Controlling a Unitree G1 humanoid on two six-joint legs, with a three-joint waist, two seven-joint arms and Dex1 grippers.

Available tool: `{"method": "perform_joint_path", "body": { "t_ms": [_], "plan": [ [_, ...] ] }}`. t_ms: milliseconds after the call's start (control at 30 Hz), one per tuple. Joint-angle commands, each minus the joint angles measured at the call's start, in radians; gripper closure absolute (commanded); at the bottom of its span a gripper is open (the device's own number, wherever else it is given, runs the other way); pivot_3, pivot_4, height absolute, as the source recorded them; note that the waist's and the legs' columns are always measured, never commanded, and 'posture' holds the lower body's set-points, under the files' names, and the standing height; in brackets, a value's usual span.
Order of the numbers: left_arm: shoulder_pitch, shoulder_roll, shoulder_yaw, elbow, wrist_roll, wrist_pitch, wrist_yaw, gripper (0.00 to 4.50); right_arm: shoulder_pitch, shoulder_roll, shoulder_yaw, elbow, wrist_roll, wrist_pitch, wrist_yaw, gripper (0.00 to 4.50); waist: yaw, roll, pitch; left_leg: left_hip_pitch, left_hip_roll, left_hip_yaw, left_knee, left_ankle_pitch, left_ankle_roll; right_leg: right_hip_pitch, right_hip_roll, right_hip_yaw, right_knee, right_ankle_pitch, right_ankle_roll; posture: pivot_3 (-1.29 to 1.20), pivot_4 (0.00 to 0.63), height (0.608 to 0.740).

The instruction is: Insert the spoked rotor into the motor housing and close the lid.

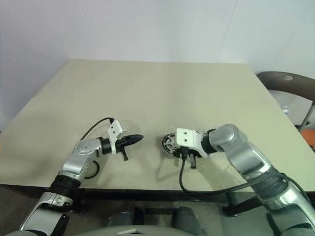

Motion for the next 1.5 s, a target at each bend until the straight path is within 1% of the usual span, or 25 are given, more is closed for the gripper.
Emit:
{"method": "perform_joint_path", "body": {
  "t_ms": [33,133,233,300,367,400,467,500,600,633,733,833,933,1133,1400,1500],
  "plan": [
    [-0.027,0.001,0.001,-0.007,0.009,-0.023,-0.001,4.50,-0.054,0.013,-0.088,0.027,0.023,-0.008,-0.043,2.78,0.003,0.000,0.000,0.000,0.000,0.000,0.000,0.000,0.000,0.000,0.000,0.000,0.000,0.000,0.000,0.00,0.000,0.740],
    [-0.030,0.002,0.000,-0.002,0.010,-0.026,-0.003,4.50,-0.095,0.063,-0.154,0.051,0.078,0.014,-0.084,1.85,0.002,0.000,0.000,0.000,0.000,0.000,0.000,0.000,0.000,0.000,0.000,0.000,0.000,0.000,0.000,0.00,0.000,0.740],
    [-0.035,0.000,-0.002,0.003,0.014,-0.027,-0.007,4.50,-0.140,0.088,-0.199,0.116,0.066,-0.005,-0.151,1.85,0.000,0.000,0.000,0.000,0.000,0.000,0.000,0.000,0.000,0.000,0.000,0.000,0.000,0.000,0.000,0.00,0.000,0.740],
    [-0.040,-0.003,-0.004,0.005,0.015,-0.027,-0.008,4.50,-0.152,0.054,-0.189,0.174,0.016,-0.049,-0.172,1.85,0.003,0.000,0.000,0.000,0.000,0.000,0.000,0.000,0.000,0.000,0.000,0.000,0.001,0.000,0.000,0.00,0.000,0.740],
    [-0.044,-0.004,-0.005,0.006,0.015,-0.027,-0.010,4.50,-0.152,-0.018,-0.170,0.240,-0.046,-0.114,-0.167,1.85,0.006,0.000,0.000,0.000,0.000,0.000,0.000,0.000,0.000,0.000,0.000,0.000,0.000,0.000,0.000,0.00,0.000,0.740],
    [-0.045,-0.004,-0.005,0.007,0.015,-0.028,-0.011,4.50,-0.152,-0.048,-0.167,0.270,-0.066,-0.140,-0.162,2.24,0.007,0.000,0.000,0.000,-0.001,0.000,0.000,0.000,0.000,0.000,-0.001,0.000,0.000,0.000,0.000,0.00,0.000,0.740],
    [-0.046,-0.004,-0.005,0.008,0.015,-0.029,-0.014,4.50,-0.153,-0.101,-0.167,0.317,-0.090,-0.179,-0.147,2.75,0.003,0.000,0.000,-0.001,-0.002,0.002,0.000,-0.001,0.001,-0.001,-0.003,0.000,-0.001,0.000,0.000,0.00,0.000,0.740],
    [-0.048,-0.005,-0.006,0.010,0.015,-0.029,-0.015,4.50,-0.153,-0.124,-0.169,0.336,-0.095,-0.192,-0.136,3.12,0.001,0.000,0.000,-0.001,-0.002,0.002,0.000,-0.001,0.001,-0.001,-0.003,0.000,-0.001,0.000,0.000,0.00,0.000,0.740],
    [-0.051,-0.008,-0.009,0.011,0.014,-0.031,-0.020,4.50,-0.095,-0.233,-0.171,0.339,-0.082,-0.184,-0.032,4.21,0.001,0.000,0.000,-0.001,-0.002,0.002,-0.001,-0.001,0.001,-0.001,-0.002,0.000,0.000,0.000,0.000,0.00,0.000,0.740],
    [-0.051,-0.010,-0.009,0.011,0.012,-0.032,-0.023,4.50,-0.068,-0.266,-0.175,0.330,-0.068,-0.171,0.004,4.47,0.001,0.000,0.000,0.000,-0.002,0.001,-0.001,-0.001,0.001,-0.001,-0.001,0.000,0.000,0.000,0.000,0.00,0.000,0.740],
    [-0.053,-0.016,-0.010,0.009,0.007,-0.036,-0.029,4.50,-0.002,-0.326,-0.189,0.301,-0.033,-0.144,0.078,4.47,0.000,0.000,0.000,0.000,-0.002,0.001,-0.001,-0.001,0.001,0.000,-0.001,0.000,0.000,0.000,0.000,0.00,0.000,0.740],
    [-0.051,-0.020,-0.006,-0.004,-0.009,-0.033,-0.043,4.50,0.049,-0.359,-0.202,0.256,0.002,-0.111,0.129,4.47,-0.004,0.001,0.000,0.000,-0.002,0.002,0.001,-0.001,0.001,0.000,-0.001,0.000,0.000,0.000,0.000,0.00,0.000,0.740],
    [-0.042,-0.026,0.012,-0.052,-0.061,-0.013,-0.076,4.50,0.094,-0.368,-0.216,0.219,0.034,-0.087,0.148,4.47,-0.002,0.001,0.000,0.000,0.000,0.001,0.004,-0.001,0.001,0.000,-0.001,0.000,0.002,0.000,0.001,0.00,0.000,0.740],
    [-0.035,-0.006,0.020,-0.114,-0.110,0.007,-0.118,4.50,0.142,-0.338,-0.254,0.131,0.144,-0.010,0.171,4.47,0.000,0.001,0.000,0.000,0.001,0.001,0.006,-0.001,0.001,0.001,-0.001,0.000,0.002,-0.001,0.002,0.00,0.000,0.740],
    [-0.015,0.024,0.016,-0.132,-0.119,0.017,-0.163,4.50,0.133,-0.287,-0.272,0.095,0.225,0.051,0.143,4.47,0.001,0.001,0.000,0.000,0.001,0.001,0.006,-0.001,0.001,0.001,-0.001,0.000,0.001,-0.001,0.002,0.00,0.000,0.740],
    [-0.015,0.027,0.016,-0.126,-0.115,0.014,-0.166,4.50,0.117,-0.261,-0.293,0.075,0.284,0.087,0.139,4.47,0.002,0.001,0.000,0.000,0.001,0.000,0.006,-0.001,0.001,0.001,-0.001,0.000,0.001,-0.001,0.002,0.00,0.000,0.740]
  ]
}}
